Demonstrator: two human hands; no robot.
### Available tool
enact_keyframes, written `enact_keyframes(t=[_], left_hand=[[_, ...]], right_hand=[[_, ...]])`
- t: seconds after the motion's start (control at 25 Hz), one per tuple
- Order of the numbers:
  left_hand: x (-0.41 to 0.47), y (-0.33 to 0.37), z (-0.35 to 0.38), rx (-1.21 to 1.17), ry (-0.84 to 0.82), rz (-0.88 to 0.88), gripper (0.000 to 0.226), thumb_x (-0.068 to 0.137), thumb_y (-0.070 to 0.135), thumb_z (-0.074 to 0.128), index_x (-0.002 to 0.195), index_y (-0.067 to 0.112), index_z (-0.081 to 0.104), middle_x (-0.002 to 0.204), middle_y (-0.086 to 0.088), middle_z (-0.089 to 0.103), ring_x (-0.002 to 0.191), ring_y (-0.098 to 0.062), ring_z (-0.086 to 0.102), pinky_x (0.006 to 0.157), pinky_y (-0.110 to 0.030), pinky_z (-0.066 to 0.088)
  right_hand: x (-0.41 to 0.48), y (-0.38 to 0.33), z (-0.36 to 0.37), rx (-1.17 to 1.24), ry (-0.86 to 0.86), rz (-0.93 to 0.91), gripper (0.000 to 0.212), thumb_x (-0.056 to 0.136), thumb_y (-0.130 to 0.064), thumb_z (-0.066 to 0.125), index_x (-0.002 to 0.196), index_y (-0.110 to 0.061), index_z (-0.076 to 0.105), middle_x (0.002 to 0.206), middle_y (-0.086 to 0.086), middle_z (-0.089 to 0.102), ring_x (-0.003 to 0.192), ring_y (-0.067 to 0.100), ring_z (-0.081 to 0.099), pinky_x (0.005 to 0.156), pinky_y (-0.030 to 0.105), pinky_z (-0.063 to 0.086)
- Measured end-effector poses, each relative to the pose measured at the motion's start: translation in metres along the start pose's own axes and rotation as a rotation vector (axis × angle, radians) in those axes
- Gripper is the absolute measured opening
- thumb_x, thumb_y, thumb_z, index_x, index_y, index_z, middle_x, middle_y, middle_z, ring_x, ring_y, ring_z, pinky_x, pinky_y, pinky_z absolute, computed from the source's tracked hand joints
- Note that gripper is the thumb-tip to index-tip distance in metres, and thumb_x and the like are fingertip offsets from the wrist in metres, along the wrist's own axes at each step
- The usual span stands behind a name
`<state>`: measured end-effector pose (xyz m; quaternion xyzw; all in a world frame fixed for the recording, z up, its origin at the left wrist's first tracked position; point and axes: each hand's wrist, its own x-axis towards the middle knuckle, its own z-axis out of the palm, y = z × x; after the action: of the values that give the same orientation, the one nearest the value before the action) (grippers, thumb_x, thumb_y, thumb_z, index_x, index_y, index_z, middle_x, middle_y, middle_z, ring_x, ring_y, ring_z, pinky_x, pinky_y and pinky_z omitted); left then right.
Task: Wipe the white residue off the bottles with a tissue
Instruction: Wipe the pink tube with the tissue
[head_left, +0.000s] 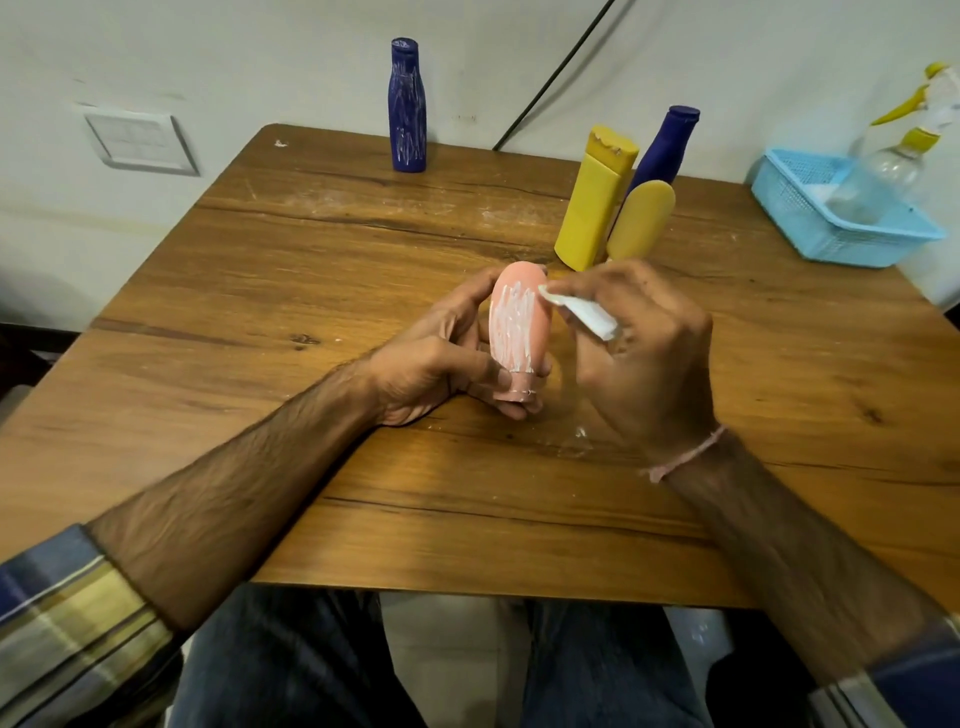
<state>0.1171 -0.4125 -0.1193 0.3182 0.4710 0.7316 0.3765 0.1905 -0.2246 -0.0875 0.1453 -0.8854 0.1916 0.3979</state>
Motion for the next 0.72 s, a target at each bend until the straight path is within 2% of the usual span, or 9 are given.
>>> enact_keyframes(t=[0.16, 0.28, 0.48, 0.72], left_hand=[[-0.001, 0.002, 0.002, 0.028, 0.011, 0.006, 0.095, 0.074, -0.025, 0.054, 0.154, 0.02, 0.028, 0.116, -0.044, 0.054, 0.086, -0.046, 0.069, 0.073, -0.053, 0.062], [-0.002, 0.001, 0.001, 0.04, 0.044, 0.01, 0.097, 0.073, -0.026, 0.055, 0.155, 0.02, 0.028, 0.114, -0.034, 0.057, 0.08, -0.038, 0.071, 0.072, -0.053, 0.063], [0.0, -0.004, 0.001, 0.028, 0.091, -0.007, 0.099, 0.072, -0.024, 0.06, 0.155, 0.021, 0.028, 0.101, -0.03, 0.065, 0.075, -0.034, 0.074, 0.073, -0.054, 0.062], [-0.002, 0.001, 0.004, 0.067, 0.04, 0.0, 0.096, 0.075, -0.023, 0.059, 0.154, 0.022, 0.029, 0.12, -0.048, 0.053, 0.084, -0.043, 0.072, 0.076, -0.057, 0.06]], right_hand=[[0.008, -0.005, 0.009, -0.004, -0.056, 0.013, 0.023, 0.085, -0.001, 0.065, 0.104, -0.006, 0.078, 0.099, 0.011, 0.072, 0.093, 0.025, 0.066, 0.077, 0.043, 0.056], [-0.017, -0.011, 0.005, 0.005, -0.096, -0.01, 0.025, 0.082, 0.005, 0.064, 0.101, -0.005, 0.077, 0.096, 0.01, 0.072, 0.089, 0.026, 0.064, 0.07, 0.044, 0.055], [-0.035, -0.015, -0.006, -0.01, -0.127, -0.021, 0.018, 0.085, -0.002, 0.062, 0.095, -0.004, 0.077, 0.091, 0.01, 0.071, 0.083, 0.023, 0.062, 0.066, 0.043, 0.053], [0.008, -0.007, 0.005, -0.019, -0.024, 0.024, 0.017, 0.089, -0.004, 0.068, 0.104, -0.006, 0.077, 0.1, 0.011, 0.073, 0.092, 0.024, 0.067, 0.078, 0.041, 0.057]])
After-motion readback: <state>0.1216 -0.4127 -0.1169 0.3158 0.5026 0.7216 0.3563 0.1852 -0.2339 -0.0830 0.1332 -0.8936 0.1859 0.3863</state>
